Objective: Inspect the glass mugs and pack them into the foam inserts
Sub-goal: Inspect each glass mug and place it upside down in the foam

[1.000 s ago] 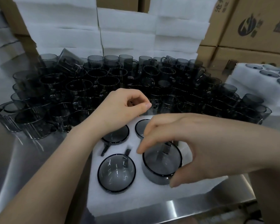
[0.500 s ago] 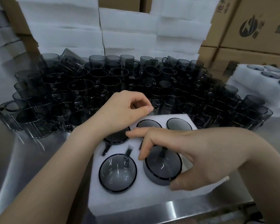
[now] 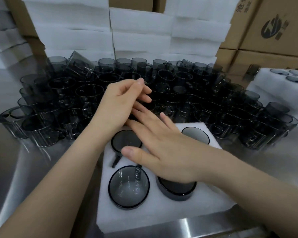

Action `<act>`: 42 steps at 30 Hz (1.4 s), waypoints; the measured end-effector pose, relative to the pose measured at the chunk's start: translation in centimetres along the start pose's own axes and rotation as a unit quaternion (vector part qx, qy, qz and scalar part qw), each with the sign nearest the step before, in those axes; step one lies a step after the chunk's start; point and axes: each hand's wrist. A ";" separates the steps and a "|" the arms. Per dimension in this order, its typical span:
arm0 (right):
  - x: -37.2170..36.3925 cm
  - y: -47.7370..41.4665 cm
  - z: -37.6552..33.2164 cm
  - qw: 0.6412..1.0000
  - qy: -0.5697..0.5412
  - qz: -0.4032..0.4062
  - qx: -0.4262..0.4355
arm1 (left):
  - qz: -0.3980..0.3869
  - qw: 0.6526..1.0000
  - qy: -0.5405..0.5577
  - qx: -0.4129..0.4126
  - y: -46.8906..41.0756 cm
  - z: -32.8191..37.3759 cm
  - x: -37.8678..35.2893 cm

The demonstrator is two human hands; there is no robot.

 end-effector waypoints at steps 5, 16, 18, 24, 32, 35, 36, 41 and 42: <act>-1.5 0.0 0.3 0.994 0.096 0.048 0.010 | 0.011 0.999 -0.031 0.002 -0.1 -0.3 -0.3; 5.1 -5.4 6.0 0.936 -0.114 0.293 -0.157 | 0.029 0.999 -0.018 -0.008 0.0 -0.6 -0.2; 6.5 -7.7 9.1 0.927 -0.073 0.280 -0.240 | 0.021 0.999 -0.032 -0.012 0.1 -0.7 -0.2; 7.1 -11.3 12.6 0.927 -0.002 0.208 -0.313 | -0.005 0.996 -0.092 -0.022 0.2 -0.7 -0.4; 6.1 -11.4 12.4 0.927 0.028 0.236 -0.290 | -0.012 0.990 -0.134 -0.032 0.4 -0.5 -0.5; 6.8 -10.1 11.5 0.919 0.018 0.284 -0.273 | -0.001 0.991 -0.131 -0.033 0.4 -0.5 -0.6; 7.2 -9.6 11.0 0.916 0.016 0.302 -0.263 | 0.007 0.992 -0.125 -0.034 0.4 -0.5 -0.6; 8.0 -6.6 6.4 0.924 -0.156 0.319 -0.143 | 0.015 0.997 -0.067 -0.022 0.2 -0.6 -0.6; 7.6 -6.2 5.5 0.932 -0.174 0.298 -0.112 | 0.010 0.998 -0.056 -0.019 0.1 -0.7 -0.7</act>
Point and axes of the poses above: each hand's wrist, its own y-axis away from the middle knuckle, its own x-axis out of the back of the hand, z = x × y, and after that the axes turned 3 degrees about -z, right-handed
